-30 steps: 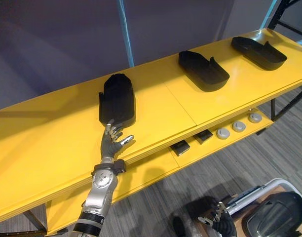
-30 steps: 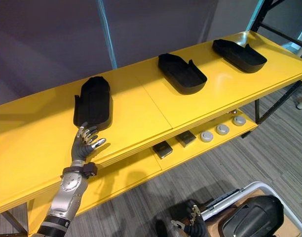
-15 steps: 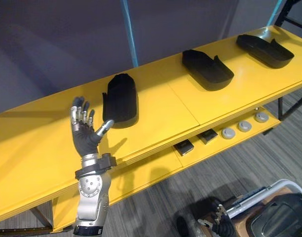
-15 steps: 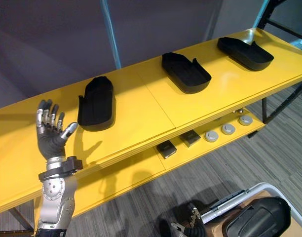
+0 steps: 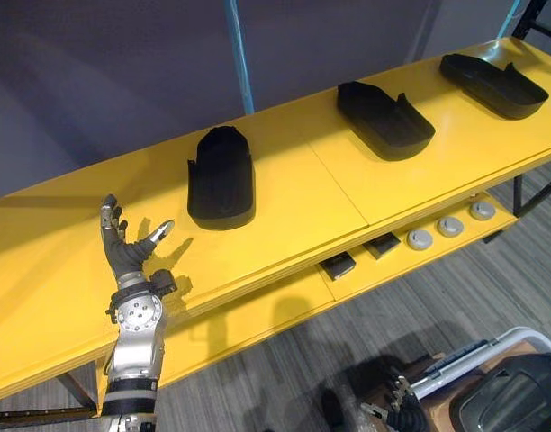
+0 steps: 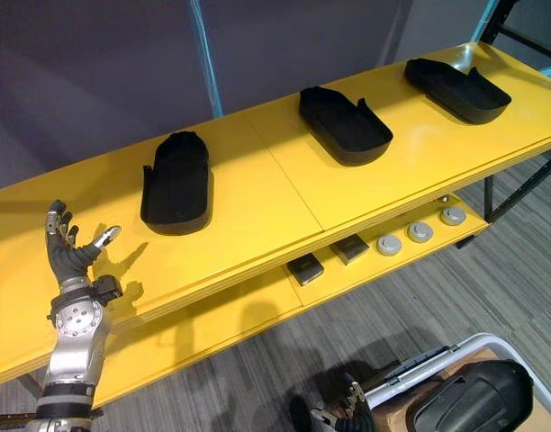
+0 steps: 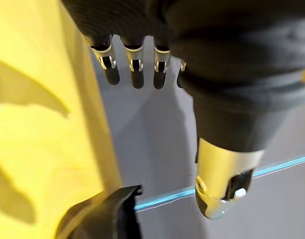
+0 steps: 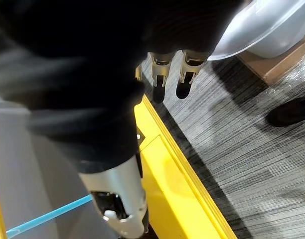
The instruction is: Walk over and take plastic housings, then place them on the shelf
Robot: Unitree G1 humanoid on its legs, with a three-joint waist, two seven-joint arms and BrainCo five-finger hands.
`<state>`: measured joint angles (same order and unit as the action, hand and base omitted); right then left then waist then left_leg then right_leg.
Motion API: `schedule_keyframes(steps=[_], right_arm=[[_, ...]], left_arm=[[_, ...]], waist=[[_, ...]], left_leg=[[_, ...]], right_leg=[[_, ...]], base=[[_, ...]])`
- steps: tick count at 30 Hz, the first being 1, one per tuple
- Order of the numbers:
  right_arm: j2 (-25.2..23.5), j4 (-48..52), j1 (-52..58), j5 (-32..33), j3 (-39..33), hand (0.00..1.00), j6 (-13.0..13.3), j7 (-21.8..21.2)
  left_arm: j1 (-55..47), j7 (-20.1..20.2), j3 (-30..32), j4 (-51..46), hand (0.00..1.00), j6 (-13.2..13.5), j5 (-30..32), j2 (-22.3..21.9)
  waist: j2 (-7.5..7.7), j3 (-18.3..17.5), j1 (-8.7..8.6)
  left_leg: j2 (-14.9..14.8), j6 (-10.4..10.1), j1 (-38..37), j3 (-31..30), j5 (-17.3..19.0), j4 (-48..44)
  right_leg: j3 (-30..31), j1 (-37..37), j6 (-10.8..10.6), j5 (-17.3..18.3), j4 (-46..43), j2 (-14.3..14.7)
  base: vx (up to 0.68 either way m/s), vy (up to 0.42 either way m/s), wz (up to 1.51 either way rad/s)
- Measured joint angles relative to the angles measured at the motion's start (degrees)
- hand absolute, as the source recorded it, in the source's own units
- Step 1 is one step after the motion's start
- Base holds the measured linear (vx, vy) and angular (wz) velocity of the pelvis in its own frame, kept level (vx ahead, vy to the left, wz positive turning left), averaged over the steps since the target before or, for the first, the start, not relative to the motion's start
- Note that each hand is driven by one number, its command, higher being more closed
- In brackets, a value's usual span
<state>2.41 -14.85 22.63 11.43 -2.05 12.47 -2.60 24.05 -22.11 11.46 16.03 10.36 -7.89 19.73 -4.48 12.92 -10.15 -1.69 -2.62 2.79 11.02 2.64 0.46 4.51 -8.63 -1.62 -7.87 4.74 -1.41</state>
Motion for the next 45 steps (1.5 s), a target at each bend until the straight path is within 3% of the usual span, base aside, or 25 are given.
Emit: schedule_keyframes(steps=[4,9,14,17,34,45], right_arm=[[0.0,0.0,-0.2,0.1,0.1,0.00,0.0,0.0],[0.0,0.0,-0.2,0.6,0.1,0.00,0.0,0.2],[0.1,0.0,-0.3,1.3,0.1,0.00,0.0,0.2],[0.0,-0.1,-0.3,1.3,0.1,0.00,0.0,0.2],[0.2,-2.0,-0.2,1.2,0.0,0.00,-0.2,-0.8],[0.2,-2.1,-0.2,1.2,0.0,0.00,-0.4,-0.9]], left_arm=[[3.8,1.4,-3.2,4.8,0.00,0.0,-3.5,2.6],[4.5,4.7,-5.8,6.2,0.00,0.2,-12.3,2.7],[3.8,10.7,-8.3,5.8,0.00,2.9,-24.6,2.6],[2.2,13.5,-8.8,4.6,0.00,3.7,-28.4,2.6],[-2.6,19.0,-11.5,0.9,0.00,4.0,-33.2,2.6],[-3.8,19.8,-12.5,0.9,0.00,3.8,-34.0,2.6]], waist=[[0.81,0.8,-0.07],[0.93,1.8,-0.61],[0.94,1.9,-0.70],[0.94,1.9,-0.77],[0.93,1.8,-0.72],[0.94,1.5,-0.86]], left_leg=[[-0.1,-0.1,0.3,0.7,0.1,-0.1],[-0.3,-0.1,1.1,1.3,0.1,-0.4],[-0.3,-0.1,1.0,1.3,0.1,-0.4],[-0.3,-0.2,0.9,1.4,0.1,-0.4],[-0.4,-0.2,-0.1,1.0,0.2,-0.5],[-0.4,-0.2,-0.7,1.2,0.2,-0.7]], right_leg=[[0.8,-0.6,0.4,-0.3,0.0,0.2],[1.3,-1.5,0.5,-0.6,0.0,0.3],[1.4,-1.4,0.5,-0.6,0.0,0.4],[1.4,-1.2,0.5,-0.6,0.0,0.4],[0.9,0.0,0.5,-0.6,0.0,0.3],[1.1,0.7,0.5,-0.6,0.0,0.3]], base=[[-0.01,-0.006,-0.09],[-0.01,0.000,-0.07],[0.00,0.000,0.00],[0.00,0.000,0.00],[0.00,0.001,0.00],[0.00,0.002,-0.01]])
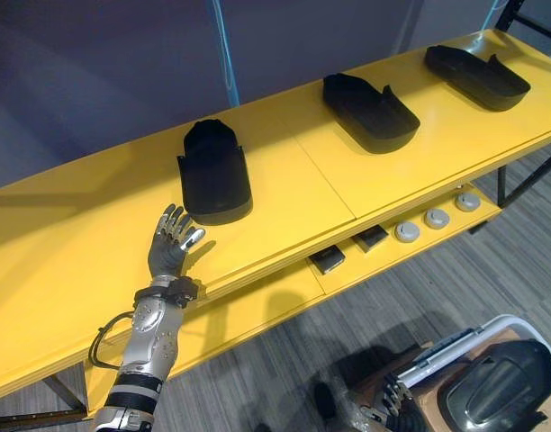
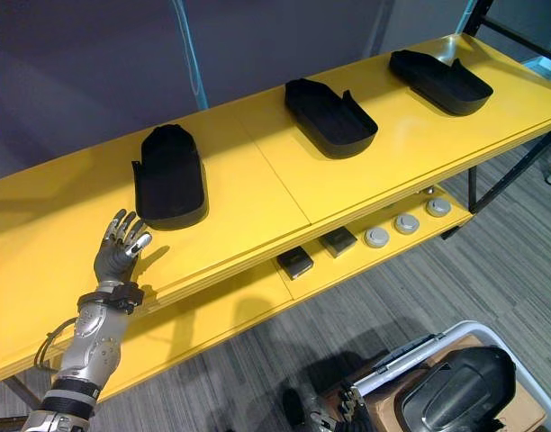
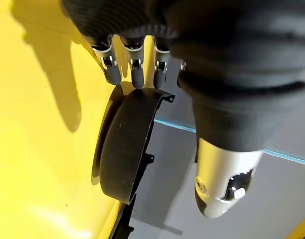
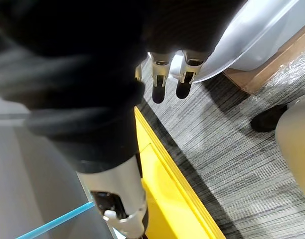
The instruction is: Walk over and take plastic housings, then place them on the shelf
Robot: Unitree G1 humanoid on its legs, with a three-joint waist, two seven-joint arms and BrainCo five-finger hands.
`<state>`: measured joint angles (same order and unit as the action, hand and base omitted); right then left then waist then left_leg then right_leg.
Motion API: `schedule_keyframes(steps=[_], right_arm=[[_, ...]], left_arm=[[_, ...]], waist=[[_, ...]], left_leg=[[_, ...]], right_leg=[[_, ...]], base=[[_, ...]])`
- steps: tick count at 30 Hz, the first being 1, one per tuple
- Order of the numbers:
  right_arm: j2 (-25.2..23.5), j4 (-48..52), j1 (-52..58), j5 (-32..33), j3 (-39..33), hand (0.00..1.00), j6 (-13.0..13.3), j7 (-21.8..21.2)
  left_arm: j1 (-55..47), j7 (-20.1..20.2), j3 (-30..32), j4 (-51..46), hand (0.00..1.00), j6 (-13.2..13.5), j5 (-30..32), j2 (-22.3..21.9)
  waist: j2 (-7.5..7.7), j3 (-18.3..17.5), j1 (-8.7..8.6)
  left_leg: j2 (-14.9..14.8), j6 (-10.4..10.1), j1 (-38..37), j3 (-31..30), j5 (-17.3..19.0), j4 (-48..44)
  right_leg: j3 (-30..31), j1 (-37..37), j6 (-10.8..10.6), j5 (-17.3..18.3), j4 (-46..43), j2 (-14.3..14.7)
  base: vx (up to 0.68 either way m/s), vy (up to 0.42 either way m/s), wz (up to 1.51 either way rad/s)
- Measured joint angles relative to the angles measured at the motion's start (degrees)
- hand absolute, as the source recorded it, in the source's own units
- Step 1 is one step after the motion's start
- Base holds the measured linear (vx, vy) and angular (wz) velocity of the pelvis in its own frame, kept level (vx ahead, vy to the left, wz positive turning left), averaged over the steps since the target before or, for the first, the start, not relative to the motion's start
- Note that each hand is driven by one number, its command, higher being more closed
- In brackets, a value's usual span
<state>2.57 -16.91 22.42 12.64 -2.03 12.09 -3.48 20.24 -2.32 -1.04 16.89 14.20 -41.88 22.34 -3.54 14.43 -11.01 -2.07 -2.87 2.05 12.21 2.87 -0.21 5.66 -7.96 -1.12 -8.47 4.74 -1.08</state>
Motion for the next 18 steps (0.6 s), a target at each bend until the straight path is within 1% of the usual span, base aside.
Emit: schedule_keyframes(steps=[5,9,10,11,12,13,14,15,16,17,18], right_arm=[[0.0,-0.2,0.0,0.0,0.0,0.00,-0.1,-0.1],[0.1,-0.6,-0.4,0.0,0.0,0.00,-0.4,-0.2],[0.2,-0.7,-0.9,0.0,0.0,0.00,-0.5,-0.3],[0.7,-1.5,-2.0,0.0,0.1,0.00,-0.8,-0.4],[1.2,-2.1,-2.9,0.0,0.3,0.00,-0.9,-0.4],[2.7,-2.3,-4.7,0.0,1.1,0.00,-1.2,-0.4],[3.8,-2.2,-6.2,0.0,2.2,0.00,-1.3,-0.6],[4.4,-2.2,-6.8,0.0,2.3,0.00,-1.4,-0.7],[4.6,-1.6,-7.0,0.0,1.8,0.00,-1.6,-1.0],[4.5,-0.5,-6.8,0.0,0.3,0.00,-2.0,-1.1],[4.1,0.5,-6.5,0.0,-0.4,0.00,-2.1,-1.1]], left_arm=[[-0.3,0.2,-0.6,0.0,0.00,-0.5,0.1,0.0],[-2.4,0.1,-0.5,0.1,0.00,-0.9,0.1,0.0],[-3.5,0.1,-0.4,0.1,0.00,-0.9,0.2,-0.1],[-4.7,0.0,0.3,-0.2,0.00,-0.9,0.5,-0.3],[-5.3,0.0,0.9,-0.7,0.00,-0.9,0.6,-0.4],[-7.6,-0.2,3.0,-2.6,0.00,-1.0,0.6,-1.4],[-10.4,-0.3,5.2,-5.0,0.00,-0.9,0.5,-3.0],[-11.7,-0.5,6.0,-6.2,0.00,-0.9,0.6,-4.0],[-13.2,-1.1,6.3,-8.2,0.00,-0.9,0.7,-6.4],[-13.9,-1.5,6.2,-10.6,0.00,-0.8,1.7,-9.0],[-14.2,-1.8,6.2,-12.0,0.00,-0.7,2.1,-10.3]], waist=[[-0.04,-0.4,-0.04],[-0.02,-1.8,-0.31],[-0.02,-2.0,0.16],[-0.01,-2.2,0.75],[0.00,-2.3,0.92],[0.01,-2.3,1.56],[-0.02,-2.3,2.89],[-0.16,-2.4,3.06],[-0.60,-2.7,2.93],[-0.69,-2.8,2.30],[-0.62,-2.8,2.18]], left_leg=[[0.0,0.0,-0.1,0.1,0.0,0.0],[-0.1,-0.1,-0.8,1.0,0.1,-0.2],[-0.5,-0.3,-0.6,1.5,1.8,-2.4],[-1.0,-0.2,1.5,0.5,4.6,-8.4],[-1.1,0.2,3.2,-1.4,5.8,-12.2],[-1.0,0.1,6.1,-8.0,7.6,-18.7],[-0.3,-1.5,7.1,-15.3,9.4,-22.5],[0.0,-2.3,6.9,-19.1,10.4,-23.5],[0.4,-4.1,6.2,-23.6,12.4,-24.1],[0.1,-2.8,5.2,-24.0,14.1,-22.8],[0.1,-1.4,4.8,-23.8,15.0,-22.2]], right_leg=[[0.1,0.1,-0.1,-0.1,0.0,0.0],[0.7,0.5,-0.1,-0.1,0.0,0.3],[1.9,0.7,-0.1,-0.1,-0.2,0.6],[3.3,0.4,-0.1,-0.1,-0.7,1.1],[4.1,-0.1,-0.1,-0.1,-1.3,1.4],[6.3,-1.3,-0.2,0.0,-2.8,2.1],[9.1,-2.6,-0.7,0.4,-4.6,3.2],[10.2,-2.8,-1.3,0.8,-5.3,3.8],[10.9,-3.0,-1.8,1.2,-6.0,4.6],[11.1,-3.1,-2.0,1.2,-6.5,5.0],[11.3,-3.3,-1.9,0.8,-6.7,5.1]], base=[[0.00,0.000,0.00],[0.00,0.004,-0.11],[0.00,0.022,-0.46],[-0.01,0.028,-0.54],[-0.03,0.040,-0.73],[-0.03,0.054,-1.09],[-0.03,0.065,-1.18],[-0.01,0.095,-1.02],[-0.02,0.128,-0.46],[-0.06,0.178,-0.26],[-0.08,0.162,-0.23]])
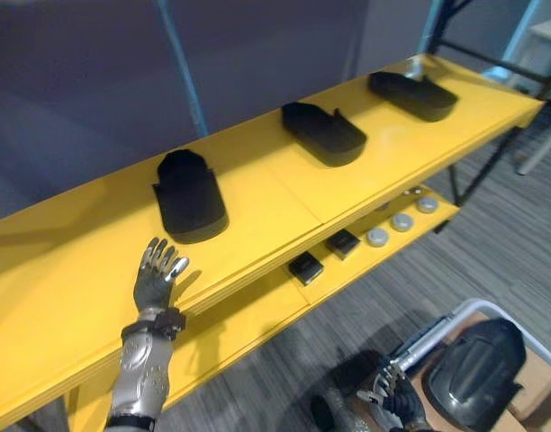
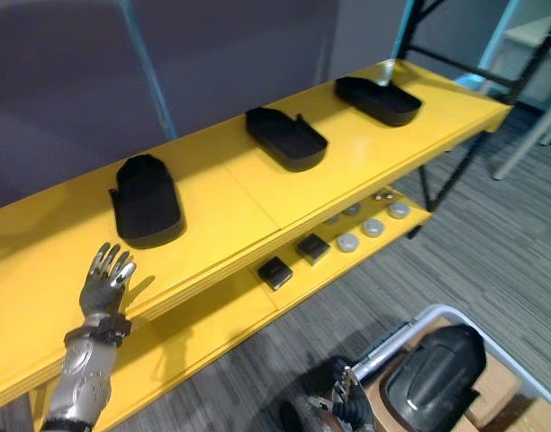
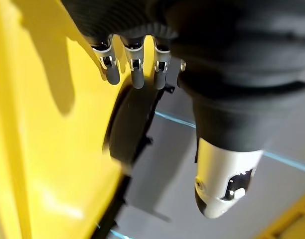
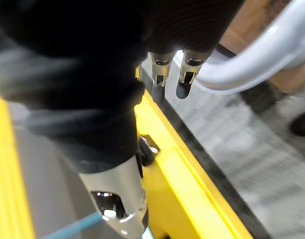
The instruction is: Walk over and take plastic housings, then place them on the shelf
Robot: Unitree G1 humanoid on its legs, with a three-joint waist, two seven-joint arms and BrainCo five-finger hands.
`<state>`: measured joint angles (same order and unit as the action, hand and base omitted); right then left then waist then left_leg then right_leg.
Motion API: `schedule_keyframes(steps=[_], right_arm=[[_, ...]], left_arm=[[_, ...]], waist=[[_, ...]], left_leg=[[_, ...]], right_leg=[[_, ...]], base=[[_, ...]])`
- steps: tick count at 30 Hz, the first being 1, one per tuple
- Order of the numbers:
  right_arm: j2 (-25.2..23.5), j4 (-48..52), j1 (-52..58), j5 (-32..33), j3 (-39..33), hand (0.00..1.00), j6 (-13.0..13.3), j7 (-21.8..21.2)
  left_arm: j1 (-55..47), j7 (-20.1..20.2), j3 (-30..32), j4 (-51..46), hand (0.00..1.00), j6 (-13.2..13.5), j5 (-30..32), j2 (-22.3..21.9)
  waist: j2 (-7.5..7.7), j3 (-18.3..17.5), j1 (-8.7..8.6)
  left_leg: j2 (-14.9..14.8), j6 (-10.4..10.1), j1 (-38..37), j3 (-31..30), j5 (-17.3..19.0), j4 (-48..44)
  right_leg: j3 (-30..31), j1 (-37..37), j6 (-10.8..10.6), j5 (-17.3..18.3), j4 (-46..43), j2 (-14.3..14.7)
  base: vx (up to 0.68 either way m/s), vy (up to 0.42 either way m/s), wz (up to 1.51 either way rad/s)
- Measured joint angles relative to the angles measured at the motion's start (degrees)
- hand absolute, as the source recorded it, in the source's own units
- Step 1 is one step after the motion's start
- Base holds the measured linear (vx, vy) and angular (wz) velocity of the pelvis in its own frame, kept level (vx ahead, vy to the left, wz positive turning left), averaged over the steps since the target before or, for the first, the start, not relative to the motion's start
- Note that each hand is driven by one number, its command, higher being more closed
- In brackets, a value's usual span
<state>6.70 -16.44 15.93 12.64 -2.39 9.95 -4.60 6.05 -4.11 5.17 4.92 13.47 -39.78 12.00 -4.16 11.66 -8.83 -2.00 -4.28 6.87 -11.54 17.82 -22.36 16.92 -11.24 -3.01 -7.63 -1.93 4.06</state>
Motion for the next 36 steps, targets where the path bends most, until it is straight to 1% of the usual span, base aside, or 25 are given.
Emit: schedule_keyframes(steps=[2,3,4,5,6,8,9,11,12,14,15,17,19,21,22,23,25,26,29,30,31,32,33,35,36], right_arm=[[-2.2,4.9,1.2,0.0,-1.8,0.00,-0.2,0.1],[-3.2,12.2,2.7,0.0,-1.9,0.00,-0.1,0.5],[-3.4,14.3,2.7,0.0,-2.0,0.00,0.0,0.6],[-4.4,17.9,2.1,-0.2,-2.1,0.00,0.1,1.2],[-4.5,18.9,1.1,-0.3,-2.2,0.00,0.3,1.7],[-5.0,19.3,0.2,-1.3,-2.1,0.00,0.3,2.4],[-5.5,19.6,0.8,-1.8,-2.2,0.00,0.3,2.9],[-7.0,23.3,3.4,-2.8,-5.3,0.00,0.7,3.5],[-7.2,23.8,3.5,-2.8,-6.0,0.00,0.8,3.6],[-7.4,27.4,4.1,-4.3,-9.6,0.00,1.1,4.1],[-7.4,28.1,4.1,-4.4,-10.1,0.00,1.2,4.2],[-6.3,29.4,3.3,-6.5,-11.5,0.00,1.2,4.9],[-6.5,29.6,2.8,-7.8,-10.8,0.00,1.2,5.3],[-6.4,31.0,1.2,-8.8,-9.0,0.00,1.2,5.9],[-6.3,31.2,0.2,-9.0,-8.5,0.00,1.3,6.5],[-5.8,30.8,-1.5,-9.1,-7.9,0.00,1.3,7.6],[-4.3,27.1,-4.9,-10.4,-7.5,0.00,1.3,9.5],[-3.8,24.3,-6.7,-11.6,-7.5,0.00,1.3,10.5],[-2.9,15.8,-13.3,-15.4,-7.4,0.00,0.4,13.8],[-2.8,13.7,-15.4,-16.6,-7.4,0.00,-0.2,15.7],[-2.6,11.3,-17.7,-17.7,-7.8,0.00,-0.8,17.6],[-2.7,9.5,-19.7,-18.9,-8.7,0.00,-1.4,19.3],[-2.5,8.3,-21.2,-20.1,-9.3,0.00,-1.9,20.5],[-2.1,3.2,-29.3,-23.3,-11.3,0.00,-4.6,24.1],[-1.9,2.7,-30.5,-23.8,-11.3,0.00,-4.9,24.4]], left_arm=[[-3.3,-1.2,0.0,-5.0,0.00,0.7,2.1,-3.5],[-7.5,-3.0,-0.9,-10.1,0.00,1.2,6.6,-5.6],[-9.0,-3.3,-1.2,-12.1,0.00,1.6,7.9,-6.4],[-11.1,-4.4,-2.3,-16.1,0.00,1.9,11.1,-8.0],[-11.3,-4.9,-2.5,-16.6,0.00,2.3,13.4,-9.4],[-11.9,-5.8,-3.3,-16.8,0.00,2.4,15.8,-11.8],[-12.6,-6.4,-4.2,-16.8,0.00,2.6,16.5,-12.6],[-14.2,-6.8,-6.0,-16.6,0.00,2.8,17.5,-13.3],[-14.3,-6.8,-6.1,-16.5,0.00,2.8,17.6,-13.3],[-14.9,-6.8,-6.2,-15.1,0.00,2.6,17.6,-12.9],[-15.0,-6.8,-6.1,-14.6,0.00,2.4,17.6,-12.5],[-15.5,-6.6,-6.0,-12.1,0.00,0.7,19.3,-13.4],[-15.4,-5.6,-4.6,-10.7,0.00,0.6,20.9,-13.5],[-14.8,-5.5,-1.5,-6.1,0.00,0.3,22.2,-13.2],[-14.6,-5.8,-0.5,-4.1,0.00,0.0,22.5,-13.2],[-14.5,-6.1,0.3,-2.1,0.00,-0.4,23.1,-13.2],[-14.7,-7.1,0.4,1.1,0.00,-0.7,24.4,-13.2],[-14.8,-7.3,0.6,2.5,0.00,-0.8,25.3,-13.2],[-14.9,-8.5,1.7,7.1,0.00,-0.9,28.3,-13.2],[-15.2,-9.2,1.8,8.3,0.00,-1.4,28.9,-13.1],[-15.7,-9.4,1.5,10.1,0.00,-1.7,29.5,-12.9],[-15.0,-9.5,0.0,12.6,0.00,-2.3,30.0,-12.1],[-14.6,-9.5,-0.8,13.8,0.00,-2.6,30.4,-11.7],[-14.1,-9.5,-2.5,16.4,0.00,-3.3,31.1,-10.8],[-14.1,-9.5,-2.5,16.5,0.00,-3.4,31.1,-10.7]], waist=[[1.41,-0.7,0.86],[1.87,-0.9,1.71],[2.00,-1.0,1.86],[3.28,-1.4,3.61],[3.01,-1.0,4.09],[2.00,-0.5,4.24],[2.04,-0.6,4.34],[2.04,-1.6,3.17],[2.16,-1.6,3.06],[3.59,-2.4,3.09],[3.76,-2.5,3.09],[1.18,-2.9,2.64],[0.66,-3.2,3.25],[0.52,-3.0,3.52],[0.66,-2.8,3.61],[0.82,-2.3,3.93],[1.09,-1.5,5.59],[1.27,-1.1,5.89],[1.11,-1.0,7.30],[0.59,-1.0,7.49],[0.12,-0.6,8.11],[0.57,0.1,7.89],[0.83,0.6,7.82],[1.13,3.3,9.42],[1.11,3.9,9.73]], left_leg=[[0.8,1.4,-0.4,3.6,0.4,0.4],[0.9,3.2,-0.7,9.1,0.3,-0.2],[0.4,3.7,-0.7,11.2,0.4,-0.4],[-0.2,4.6,-1.3,18.5,0.2,0.4],[-1.3,5.0,-1.7,22.3,0.0,0.4],[-4.1,4.9,-3.9,26.8,-0.1,0.6],[-5.4,4.5,-5.4,28.6,-0.4,1.2],[-8.1,3.1,-7.1,31.1,-1.1,2.8],[-8.2,2.8,-7.2,31.4,-1.3,3.1],[-8.4,0.4,-6.9,34.3,-2.3,4.2],[-8.5,0.0,-6.9,35.2,-2.4,4.4],[-11.0,-1.4,-7.7,36.5,-3.4,7.5],[-14.2,-2.0,-10.0,37.3,-5.1,7.2],[-18.5,-0.6,-7.4,36.1,-6.0,-2.5],[-19.4,1.6,-4.4,33.3,-7.5,-8.9],[-18.9,1.6,0.0,27.2,-8.4,-16.0],[-15.5,-3.1,3.1,19.1,-4.9,-18.4],[-14.6,-3.5,4.0,17.3,-4.4,-16.8],[-14.0,-2.4,5.6,15.7,-5.4,-6.1],[-13.8,-0.5,5.7,15.8,-9.3,-1.2],[-13.6,-2.4,5.7,15.5,-13.6,2.9],[-11.9,-3.8,5.3,14.0,-14.0,6.5],[-10.9,-3.7,5.4,13.2,-14.6,8.2],[-7.5,-2.3,5.6,13.0,-17.1,11.9],[-7.1,-2.1,5.7,13.0,-17.3,12.1]], right_leg=[[3.6,-1.4,-1.3,-1.2,-0.7,-0.1],[6.5,-2.0,-2.1,-3.6,0.4,-0.1],[5.7,-2.0,-1.8,-5.5,1.7,-0.2],[-1.9,-1.9,0.4,-8.1,5.8,-0.8],[-10.1,-3.4,2.2,-5.9,3.6,-2.2],[-22.7,-5.0,2.9,-1.5,-5.2,-5.1],[-25.7,-4.7,2.8,1.6,-11.1,-6.8],[-25.9,-3.0,1.6,10.7,-24.6,-11.5],[-25.9,-2.7,1.4,11.5,-25.7,-12.0],[-26.6,-0.4,-2.2,16.2,-25.9,-16.3],[-27.6,0.2,-3.0,17.4,-23.8,-16.1],[-28.1,0.8,-1.2,16.8,-17.9,-11.3],[-25.5,2.6,0.6,15.8,-14.7,-6.9],[-22.7,4.5,2.5,14.5,-11.4,-3.4],[-21.7,4.9,3.1,14.1,-10.9,-3.0],[-20.2,5.5,3.6,13.6,-9.9,-3.2],[-18.7,7.2,3.9,13.0,-8.2,-3.8],[-18.8,8.4,4.0,13.0,-7.5,-4.1],[-19.6,9.2,3.8,13.0,-7.1,-4.5],[-19.8,9.2,3.2,13.0,-6.7,-4.4],[-20.4,9.8,2.0,13.4,-5.4,-4.2],[-22.4,9.8,1.2,13.3,-4.8,-5.5],[-23.3,9.4,0.8,13.2,-4.8,-6.4],[-24.4,8.2,-0.7,12.4,-4.4,-9.6],[-24.4,8.1,-0.9,12.2,-4.2,-10.0]], base=[[-0.12,0.178,-0.94],[-0.12,0.172,-1.46],[-0.19,0.128,-2.13],[-0.22,0.060,-1.91],[-0.22,0.061,-1.93],[-0.08,0.072,-1.22],[-0.05,0.017,-1.16],[-0.03,-0.111,-0.80],[0.03,-0.195,-0.55],[0.06,-0.258,-0.71],[0.06,-0.323,-0.85],[0.08,-0.290,-0.75],[0.10,-0.312,-0.97],[0.07,-0.302,-1.03],[0.13,-0.251,-0.64],[0.13,-0.127,-0.51],[0.14,-0.024,-0.41],[0.11,0.041,-0.19],[0.08,0.075,-0.01],[0.09,0.143,0.05],[0.14,0.201,0.43],[0.11,0.185,0.62],[0.08,0.190,0.83],[0.02,0.192,0.42],[0.00,0.187,0.21]])
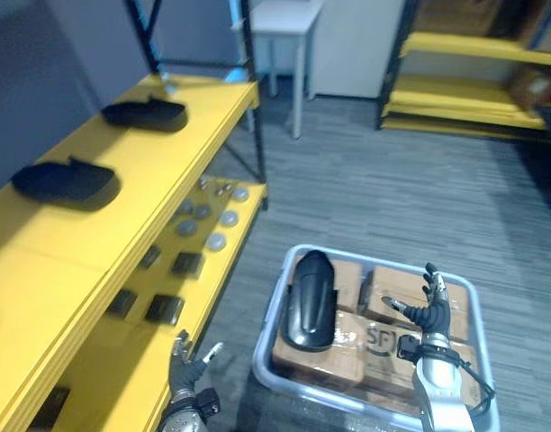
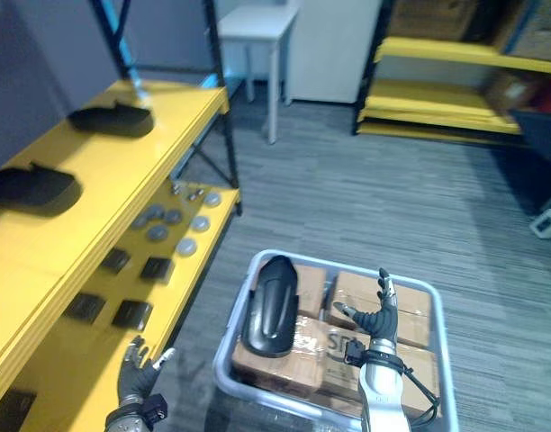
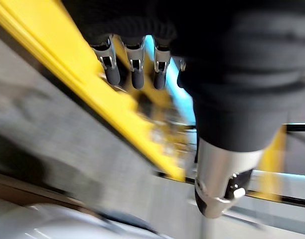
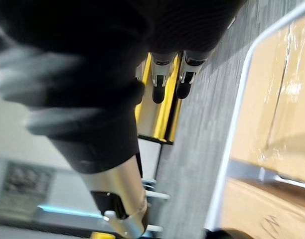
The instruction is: Walk over and take plastic housings, then place them on the shelf
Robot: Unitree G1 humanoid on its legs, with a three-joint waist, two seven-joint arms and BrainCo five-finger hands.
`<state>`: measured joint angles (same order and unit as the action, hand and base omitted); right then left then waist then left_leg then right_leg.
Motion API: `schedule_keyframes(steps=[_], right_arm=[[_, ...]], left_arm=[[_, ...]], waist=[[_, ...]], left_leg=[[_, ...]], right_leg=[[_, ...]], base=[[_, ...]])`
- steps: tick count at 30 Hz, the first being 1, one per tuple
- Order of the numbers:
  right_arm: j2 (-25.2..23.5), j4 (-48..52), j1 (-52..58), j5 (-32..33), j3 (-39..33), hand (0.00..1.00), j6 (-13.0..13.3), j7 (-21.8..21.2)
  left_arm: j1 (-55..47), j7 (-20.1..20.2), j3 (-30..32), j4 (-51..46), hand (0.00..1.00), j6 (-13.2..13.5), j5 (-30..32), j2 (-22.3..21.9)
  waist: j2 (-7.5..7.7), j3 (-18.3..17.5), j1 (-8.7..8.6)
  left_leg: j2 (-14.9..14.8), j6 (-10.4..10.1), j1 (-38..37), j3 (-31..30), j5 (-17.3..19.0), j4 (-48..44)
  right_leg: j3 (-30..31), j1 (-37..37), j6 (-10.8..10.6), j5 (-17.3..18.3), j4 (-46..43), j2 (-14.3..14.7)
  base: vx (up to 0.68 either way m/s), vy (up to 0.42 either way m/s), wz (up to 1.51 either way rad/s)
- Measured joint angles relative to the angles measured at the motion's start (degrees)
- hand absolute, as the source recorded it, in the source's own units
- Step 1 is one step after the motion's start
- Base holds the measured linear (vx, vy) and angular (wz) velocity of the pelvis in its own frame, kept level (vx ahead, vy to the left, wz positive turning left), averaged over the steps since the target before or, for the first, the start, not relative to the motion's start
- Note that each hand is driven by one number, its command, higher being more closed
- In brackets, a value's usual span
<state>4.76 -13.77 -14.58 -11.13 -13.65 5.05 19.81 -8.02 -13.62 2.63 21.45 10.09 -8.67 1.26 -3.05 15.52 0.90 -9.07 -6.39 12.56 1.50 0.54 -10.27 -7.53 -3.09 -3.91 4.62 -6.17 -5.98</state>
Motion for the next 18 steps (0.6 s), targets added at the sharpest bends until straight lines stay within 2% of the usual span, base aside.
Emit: schedule_keyframes(steps=[2,5,10,18], right_arm=[[0.3,-3.5,-7.6,-2.8,0.0,0.00,-2.1,2.7],[1.4,-6.7,-14.5,-3.2,-0.6,0.00,-3.9,5.0],[3.3,-11.8,-20.0,-4.0,-2.1,0.00,-5.5,7.5],[4.0,-17.5,-22.4,-3.9,-2.2,0.00,-7.5,8.7]], left_arm=[[0.4,-0.2,0.0,1.3,0.00,-0.1,0.0,0.8],[2.1,-0.6,-0.3,3.3,0.00,0.0,-0.1,2.2],[3.9,-1.0,-1.0,7.0,0.00,0.1,-0.1,2.6],[7.1,-2.5,-2.0,12.4,0.00,0.7,-2.1,2.9]], waist=[[-0.33,2.3,1.52],[-0.30,5.4,3.10],[-0.24,8.8,3.52],[-0.32,9.9,4.18]], left_leg=[[1.7,0.8,2.1,-0.2,-0.6,0.1],[2.2,1.2,3.1,-0.2,-0.9,-0.1],[2.4,1.3,4.9,-0.4,-0.9,-1.1],[2.0,1.3,8.5,-0.5,-0.9,-3.0]], right_leg=[[-0.7,-1.3,-1.2,-0.8,0.8,-1.6],[-0.8,-2.1,-1.9,-1.4,0.8,-2.0],[-0.7,-3.3,-2.1,-1.7,0.5,-2.2],[0.2,-7.2,-2.0,-1.8,-1.2,-1.8]], base=[[-0.03,0.157,0.19],[-0.04,0.092,0.05],[-0.04,0.034,0.00],[-0.04,0.008,-0.03]])
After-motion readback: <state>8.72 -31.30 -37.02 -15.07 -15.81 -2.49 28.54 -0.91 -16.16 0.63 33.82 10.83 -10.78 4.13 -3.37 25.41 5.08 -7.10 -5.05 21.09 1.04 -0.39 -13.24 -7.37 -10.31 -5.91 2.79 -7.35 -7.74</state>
